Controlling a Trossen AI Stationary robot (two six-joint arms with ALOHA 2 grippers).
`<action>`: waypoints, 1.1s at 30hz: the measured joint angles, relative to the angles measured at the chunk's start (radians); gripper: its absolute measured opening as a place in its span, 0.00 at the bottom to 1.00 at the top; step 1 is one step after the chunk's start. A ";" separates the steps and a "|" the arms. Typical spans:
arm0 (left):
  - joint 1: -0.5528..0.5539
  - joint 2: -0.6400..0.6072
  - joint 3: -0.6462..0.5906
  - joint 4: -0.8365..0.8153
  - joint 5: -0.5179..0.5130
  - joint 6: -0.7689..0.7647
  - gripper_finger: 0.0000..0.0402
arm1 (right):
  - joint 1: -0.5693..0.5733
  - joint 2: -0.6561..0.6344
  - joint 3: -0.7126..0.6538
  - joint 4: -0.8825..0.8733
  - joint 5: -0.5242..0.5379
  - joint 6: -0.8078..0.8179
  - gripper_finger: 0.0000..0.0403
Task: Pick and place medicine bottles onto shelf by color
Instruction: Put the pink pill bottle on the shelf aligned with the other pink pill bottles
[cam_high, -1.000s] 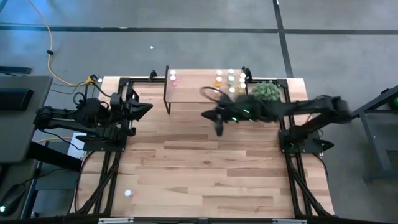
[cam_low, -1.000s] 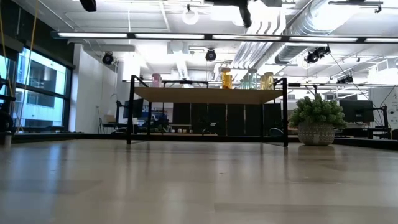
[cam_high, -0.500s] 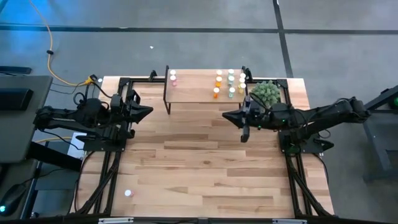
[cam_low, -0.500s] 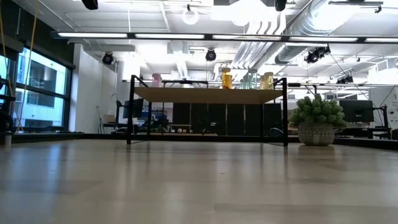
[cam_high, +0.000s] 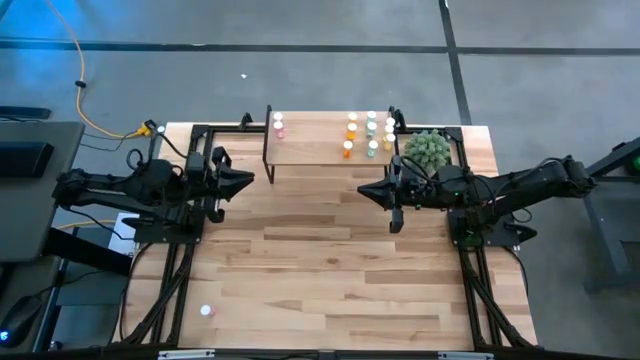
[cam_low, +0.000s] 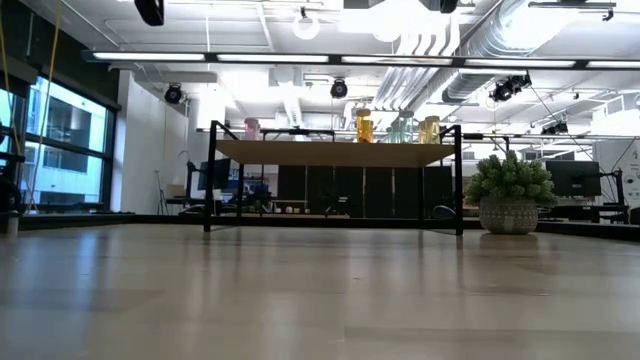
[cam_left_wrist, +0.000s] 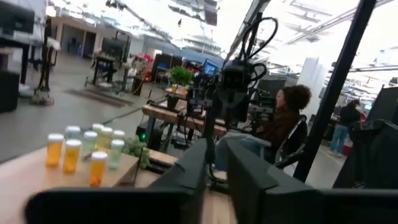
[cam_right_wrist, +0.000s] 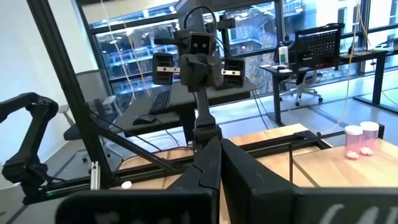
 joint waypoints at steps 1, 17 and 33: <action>0.000 0.008 0.000 0.000 0.000 -0.007 0.15 | 0.000 0.000 0.000 -0.001 0.000 0.000 0.00; -0.007 0.148 0.154 -0.113 0.007 -0.028 0.72 | 0.000 0.001 0.000 -0.013 -0.001 0.000 0.00; -0.592 0.553 0.496 -1.349 0.320 -0.845 0.71 | 0.000 0.001 0.000 -0.116 -0.001 0.000 0.00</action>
